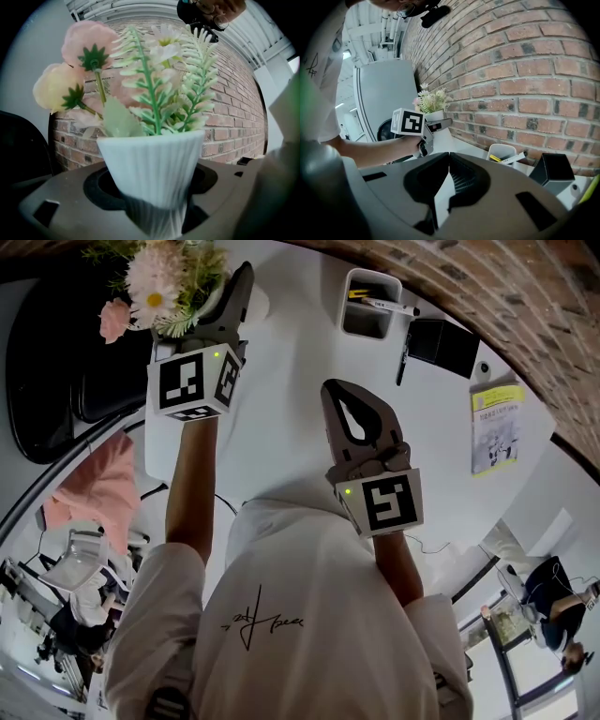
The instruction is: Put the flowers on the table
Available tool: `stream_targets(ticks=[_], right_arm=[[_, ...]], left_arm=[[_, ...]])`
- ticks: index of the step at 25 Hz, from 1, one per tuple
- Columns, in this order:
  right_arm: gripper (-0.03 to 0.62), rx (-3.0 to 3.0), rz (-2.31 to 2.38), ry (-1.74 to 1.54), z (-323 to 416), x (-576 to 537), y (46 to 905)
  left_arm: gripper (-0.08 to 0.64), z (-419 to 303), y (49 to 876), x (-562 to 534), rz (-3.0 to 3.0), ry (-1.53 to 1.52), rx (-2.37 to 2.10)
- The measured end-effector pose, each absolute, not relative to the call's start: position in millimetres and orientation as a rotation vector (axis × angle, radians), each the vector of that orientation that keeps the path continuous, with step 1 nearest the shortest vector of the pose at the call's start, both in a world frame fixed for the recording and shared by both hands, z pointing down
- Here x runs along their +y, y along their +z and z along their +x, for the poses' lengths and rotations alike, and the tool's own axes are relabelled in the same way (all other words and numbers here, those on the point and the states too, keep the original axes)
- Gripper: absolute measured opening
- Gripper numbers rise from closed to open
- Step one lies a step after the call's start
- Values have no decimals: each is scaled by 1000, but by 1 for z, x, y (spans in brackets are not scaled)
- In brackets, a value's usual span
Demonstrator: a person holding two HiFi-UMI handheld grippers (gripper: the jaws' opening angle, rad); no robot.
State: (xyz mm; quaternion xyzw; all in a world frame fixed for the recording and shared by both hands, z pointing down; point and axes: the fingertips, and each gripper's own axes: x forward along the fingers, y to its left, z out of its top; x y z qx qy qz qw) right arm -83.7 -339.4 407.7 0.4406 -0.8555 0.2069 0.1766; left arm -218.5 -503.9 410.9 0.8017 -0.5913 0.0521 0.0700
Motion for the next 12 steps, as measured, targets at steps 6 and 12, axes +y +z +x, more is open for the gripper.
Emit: stream_targets(ticks=[6,12], right_arm=[[25,-2418,1230,586,-89,-337,411],[25,-2419,1223,589,-84,-339,420]], left_arm=[[351,-219,411,-502,2452,184,-1817],[351,-206,417,-502,2479,202,-1817]])
